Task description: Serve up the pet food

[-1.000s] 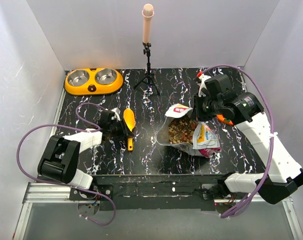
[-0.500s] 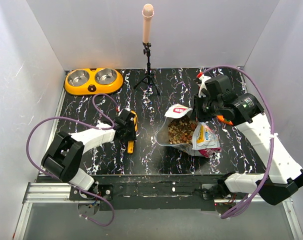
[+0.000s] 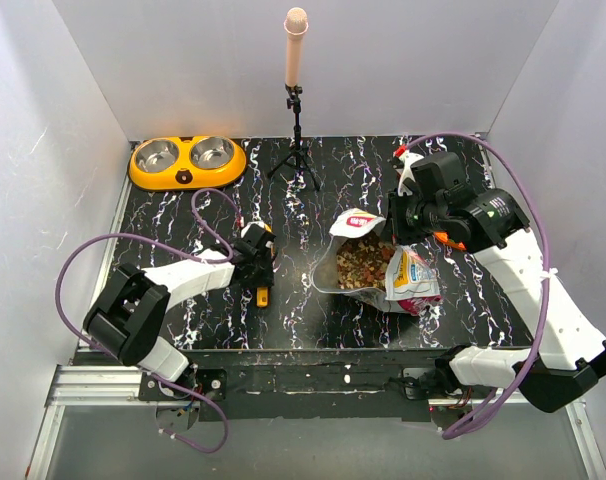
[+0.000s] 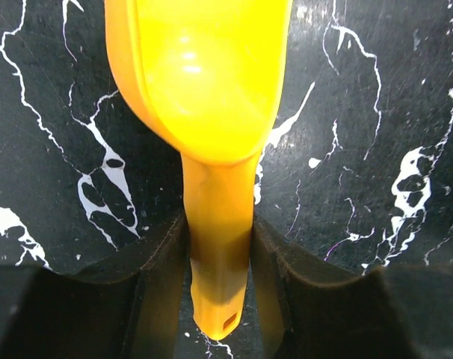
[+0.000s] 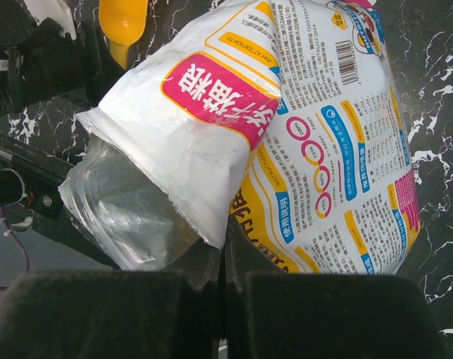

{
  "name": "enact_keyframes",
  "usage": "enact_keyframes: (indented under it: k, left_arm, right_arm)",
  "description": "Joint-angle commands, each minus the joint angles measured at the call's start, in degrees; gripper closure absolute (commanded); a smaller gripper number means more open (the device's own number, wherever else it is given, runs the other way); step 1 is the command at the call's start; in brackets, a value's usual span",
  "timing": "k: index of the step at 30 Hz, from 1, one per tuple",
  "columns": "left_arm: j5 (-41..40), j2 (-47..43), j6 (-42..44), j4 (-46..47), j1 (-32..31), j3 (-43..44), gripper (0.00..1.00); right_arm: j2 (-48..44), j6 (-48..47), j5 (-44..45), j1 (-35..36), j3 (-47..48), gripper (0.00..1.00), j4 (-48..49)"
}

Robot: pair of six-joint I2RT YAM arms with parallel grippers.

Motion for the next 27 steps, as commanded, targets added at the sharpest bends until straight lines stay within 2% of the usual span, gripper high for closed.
enact_keyframes:
  k: [1, 5, 7, 9, 16, 21, 27]
  left_arm:
    - [-5.9, -1.5, -0.7, -3.2, -2.4, 2.3, 0.67]
    - [-13.0, 0.9, -2.9, -9.5, -6.0, 5.7, 0.84]
    - [-16.1, 2.6, -4.0, -12.8, -7.7, 7.5, 0.85]
    - [-17.9, 4.7, -5.1, -15.5, -8.9, 9.2, 0.83]
    - [-16.1, 7.0, -5.4, -16.5, -10.1, 11.5, 0.64]
    - [-13.7, 4.8, -5.2, -13.2, -10.1, 9.4, 0.52]
    - [-12.6, 3.2, -4.7, -10.8, -10.1, 7.6, 0.51]
  right_arm:
    - [-3.8, 1.9, -4.0, 0.4, 1.8, 0.99, 7.6]
    - [-3.9, 1.8, -4.2, 0.4, 2.0, 0.99, 7.5]
    - [-4.0, 1.7, -4.2, 0.5, 2.0, 0.99, 7.5]
    - [-4.3, 1.7, -4.1, 0.4, 1.7, 0.99, 7.7]
    - [-4.9, 1.7, -4.8, 0.4, 0.2, 0.99, 8.5]
    - [-4.0, 1.5, -5.7, 0.5, 1.1, 0.99, 8.5]
    - [-4.0, 1.2, -5.5, 0.4, 0.9, 0.99, 8.2]
